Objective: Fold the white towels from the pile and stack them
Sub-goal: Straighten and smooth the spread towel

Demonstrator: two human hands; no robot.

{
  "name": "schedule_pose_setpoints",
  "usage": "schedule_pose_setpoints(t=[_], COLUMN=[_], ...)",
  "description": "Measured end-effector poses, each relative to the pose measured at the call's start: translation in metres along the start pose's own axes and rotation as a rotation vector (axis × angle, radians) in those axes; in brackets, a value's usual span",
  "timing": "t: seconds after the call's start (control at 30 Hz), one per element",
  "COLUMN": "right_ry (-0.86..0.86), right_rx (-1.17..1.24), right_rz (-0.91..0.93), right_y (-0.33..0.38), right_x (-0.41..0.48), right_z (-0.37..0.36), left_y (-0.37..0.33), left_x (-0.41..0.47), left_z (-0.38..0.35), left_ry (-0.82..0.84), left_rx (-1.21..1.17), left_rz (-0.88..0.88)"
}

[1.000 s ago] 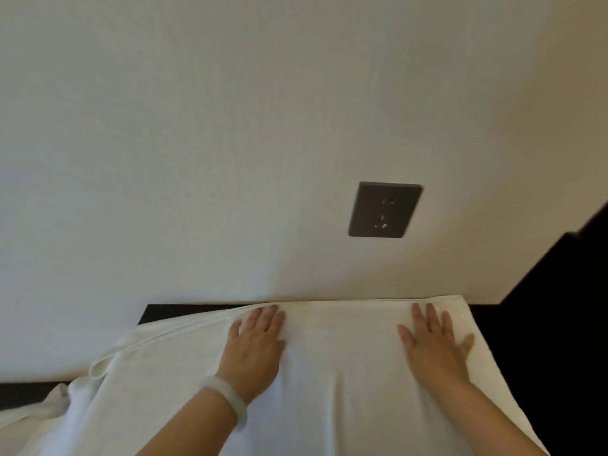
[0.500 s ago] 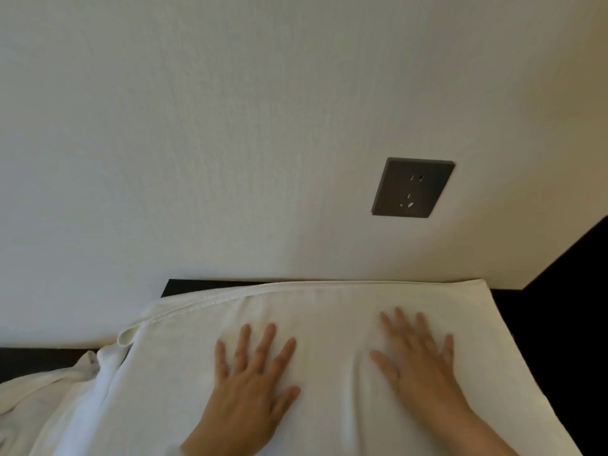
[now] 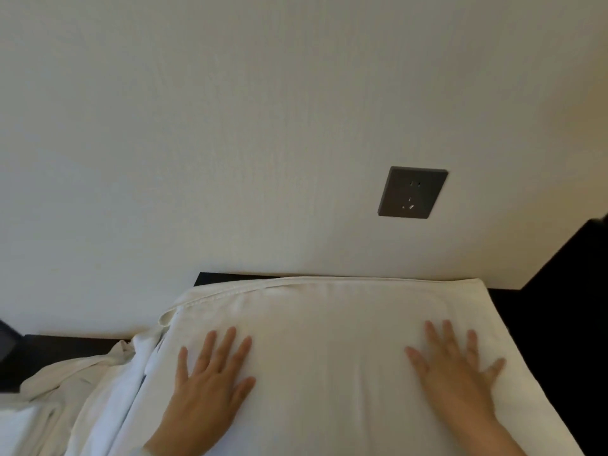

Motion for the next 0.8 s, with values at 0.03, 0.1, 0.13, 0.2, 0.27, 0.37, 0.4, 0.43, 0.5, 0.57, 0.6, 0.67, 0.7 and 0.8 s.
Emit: schedule_pose_setpoints(t=[0.03, 0.1, 0.13, 0.2, 0.27, 0.37, 0.4, 0.43, 0.5, 0.57, 0.6, 0.67, 0.7, 0.8], right_ry=[0.009, -0.015, -0.023, -0.001, 0.020, 0.022, 0.019, 0.021, 0.034, 0.019, -0.001, -0.024, -0.016, 0.104], right_rx=[0.019, 0.055, 0.069, 0.100, 0.134, 0.140, 0.124, 0.107, 0.081, 0.007, -0.062, -0.142, -0.145, -0.063], right_rz=[-0.052, -0.088, -0.079, -0.068, -0.074, -0.098, -0.107, -0.117, -0.151, -0.192, -0.179, -0.040, 0.062, 0.302], right_y=[-0.015, -0.030, -0.030, -0.031, -0.038, -0.064, -0.072, -0.078, -0.083, -0.076, -0.066, -0.029, -0.003, 0.073], right_x=[-0.004, -0.013, -0.017, -0.024, -0.027, -0.035, -0.039, -0.042, -0.040, -0.038, -0.038, -0.039, -0.041, -0.049], right_z=[0.000, 0.000, 0.001, 0.006, 0.009, 0.010, 0.010, 0.013, 0.022, 0.028, 0.029, 0.030, 0.028, 0.013], left_y=[0.007, 0.011, 0.010, 0.006, 0.002, -0.011, -0.018, -0.026, -0.038, -0.042, -0.040, -0.029, -0.022, 0.003], left_x=[-0.007, -0.013, -0.014, -0.018, -0.025, -0.045, -0.052, -0.059, -0.069, -0.070, -0.067, -0.057, -0.050, -0.029], left_z=[-0.002, -0.004, -0.007, -0.010, -0.009, -0.008, -0.009, -0.011, -0.014, -0.014, -0.014, -0.012, -0.009, -0.003], left_ry=[-0.019, -0.054, -0.065, -0.071, -0.069, -0.103, -0.132, -0.151, -0.183, -0.202, -0.203, -0.170, -0.126, -0.017], left_rx=[-0.003, -0.009, -0.005, 0.007, 0.020, 0.030, 0.019, -0.006, -0.045, -0.053, -0.042, 0.016, 0.036, 0.081], left_rz=[-0.001, -0.010, -0.007, -0.003, -0.020, -0.043, -0.041, -0.035, -0.044, -0.056, -0.061, -0.068, -0.057, -0.008])
Point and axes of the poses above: each hand's wrist, its own x-axis towards the middle knuckle, its own z-axis out of the back of the hand, y = z × x, the point moved 1 cm from there along x, towards the middle knuckle, and after that the axes turned 14 degrees about -y, right-handed, at the moved point
